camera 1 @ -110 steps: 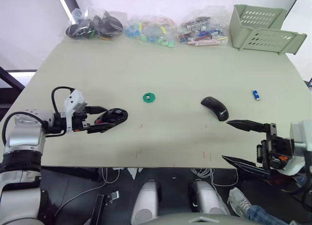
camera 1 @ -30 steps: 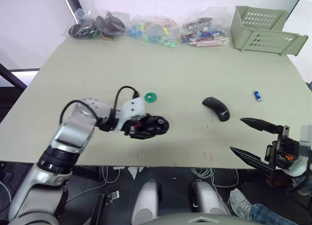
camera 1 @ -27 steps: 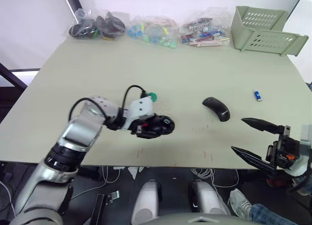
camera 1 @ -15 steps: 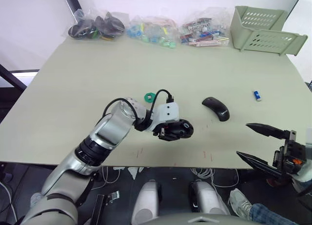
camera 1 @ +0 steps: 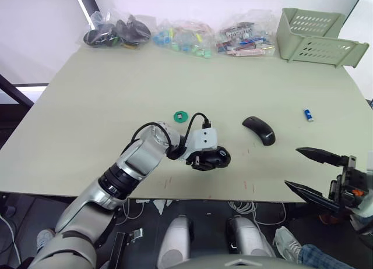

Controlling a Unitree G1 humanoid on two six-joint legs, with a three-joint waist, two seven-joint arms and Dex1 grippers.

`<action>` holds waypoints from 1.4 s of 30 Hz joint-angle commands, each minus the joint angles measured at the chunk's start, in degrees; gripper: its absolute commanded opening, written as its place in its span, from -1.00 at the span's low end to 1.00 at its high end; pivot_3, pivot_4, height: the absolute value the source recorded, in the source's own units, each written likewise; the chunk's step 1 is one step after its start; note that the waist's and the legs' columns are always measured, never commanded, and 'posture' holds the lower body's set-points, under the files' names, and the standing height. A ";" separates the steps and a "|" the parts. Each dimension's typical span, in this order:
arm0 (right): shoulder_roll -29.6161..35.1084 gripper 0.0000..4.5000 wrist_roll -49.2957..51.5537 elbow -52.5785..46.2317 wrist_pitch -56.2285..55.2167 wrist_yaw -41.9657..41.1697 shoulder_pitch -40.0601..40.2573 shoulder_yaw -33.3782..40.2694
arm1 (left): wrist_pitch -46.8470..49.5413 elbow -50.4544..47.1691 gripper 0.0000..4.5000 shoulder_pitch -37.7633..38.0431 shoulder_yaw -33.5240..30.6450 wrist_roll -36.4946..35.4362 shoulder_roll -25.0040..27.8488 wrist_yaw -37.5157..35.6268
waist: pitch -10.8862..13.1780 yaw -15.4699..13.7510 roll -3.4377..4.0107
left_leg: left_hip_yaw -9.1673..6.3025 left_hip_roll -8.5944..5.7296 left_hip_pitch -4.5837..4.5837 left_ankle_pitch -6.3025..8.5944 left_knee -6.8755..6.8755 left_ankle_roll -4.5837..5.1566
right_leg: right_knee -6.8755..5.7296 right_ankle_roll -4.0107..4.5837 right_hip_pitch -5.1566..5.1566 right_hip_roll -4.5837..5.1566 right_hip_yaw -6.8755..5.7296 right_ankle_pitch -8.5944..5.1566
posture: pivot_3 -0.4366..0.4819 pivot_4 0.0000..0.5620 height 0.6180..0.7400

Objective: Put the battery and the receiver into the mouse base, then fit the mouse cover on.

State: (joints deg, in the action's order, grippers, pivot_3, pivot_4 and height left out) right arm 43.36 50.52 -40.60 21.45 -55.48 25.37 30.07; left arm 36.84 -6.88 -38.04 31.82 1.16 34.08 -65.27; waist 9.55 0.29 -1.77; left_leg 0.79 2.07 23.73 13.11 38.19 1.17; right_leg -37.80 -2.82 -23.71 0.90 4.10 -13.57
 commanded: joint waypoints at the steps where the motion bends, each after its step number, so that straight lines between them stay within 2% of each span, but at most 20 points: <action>1: 0.48 1.00 0.55 0.06 0.24 1.02 -1.01 1.96 | 0.64 0.33 0.33 0.97 1.94 1.19 -0.68 0.37 | 0.00 -0.07 0.00 | 0.00 0.00 0.00 0.00 0.00 0.00 | 0.00 0.00 0.00 0.01 0.00 0.00 | -0.05 -0.47 1.00; 6: 1.65 1.00 -4.18 8.42 5.04 10.96 -9.81 -1.00 | 0.09 1.23 0.33 0.88 2.13 1.82 -0.95 0.74 | -0.04 -0.09 0.02 | 0.01 -0.02 0.00 0.00 0.07 0.00 | 0.02 0.00 0.03 0.03 0.00 0.00 | -0.05 -0.47 1.00; 10: 4.35 1.00 -15.42 22.27 16.82 28.48 -26.37 -8.66 | 0.18 1.80 0.33 0.53 2.05 2.21 -1.61 1.01 | -0.12 0.18 0.11 | 0.05 -0.07 -0.02 0.00 0.09 0.00 | 0.02 0.03 0.03 0.08 0.03 0.02 | -0.05 -0.47 1.00; 16: 1.17 1.00 -23.45 36.10 22.60 37.80 -42.21 -14.48 | 0.24 2.64 0.33 0.15 1.85 2.76 -2.33 1.40 | -0.22 -0.34 0.37 | 0.01 -0.18 0.03 0.05 0.03 0.09 | 0.01 0.13 0.01 0.09 0.05 0.15 | -0.05 -0.47 1.00; 19: -0.41 1.00 -25.86 42.37 22.17 38.01 -47.05 -16.16 | 0.30 2.76 0.33 0.06 1.86 2.85 -2.53 1.51 | -0.22 -0.46 0.39 | 0.00 -0.21 0.03 0.05 0.08 0.10 | 0.01 0.13 0.03 0.11 0.06 0.14 | -0.05 -0.47 1.00; 22: -2.55 0.64 -27.14 48.99 20.98 37.81 -51.32 -16.39 | 0.79 2.59 0.33 0.21 1.77 2.71 -2.84 1.78 | -0.22 -0.43 0.40 | 0.04 -0.22 0.03 0.05 0.09 0.10 | 0.02 0.09 0.04 0.11 0.09 0.17 | -0.05 -0.47 1.00; 26: -3.97 -0.01 -29.97 54.81 18.94 37.27 -55.00 -17.75 | 1.12 2.24 0.33 0.64 1.77 2.74 -2.77 1.96 | -0.22 -0.18 0.42 | 0.03 -0.23 0.03 0.06 0.09 0.12 | 0.01 -0.01 0.03 0.11 0.10 0.23 | -0.05 -0.47 1.00; 42: -7.24 -0.01 -36.24 69.10 12.29 35.92 -61.07 -18.60 | 1.17 2.41 0.33 0.50 2.20 2.96 -3.27 2.34 | -0.21 0.43 0.46 | 0.02 -0.24 0.02 0.06 0.08 0.12 | 0.00 -0.06 0.03 0.11 0.10 0.26 | -0.05 -0.47 1.00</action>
State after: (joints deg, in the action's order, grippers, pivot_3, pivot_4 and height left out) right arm 35.59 14.97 28.67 35.43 -19.58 -33.99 11.02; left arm 37.35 -5.52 -38.25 31.97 2.53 31.12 -63.83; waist 9.34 0.72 -1.31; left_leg 0.82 1.83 23.76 13.17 38.27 1.29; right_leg -37.79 -2.87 -23.67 1.01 4.21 -13.30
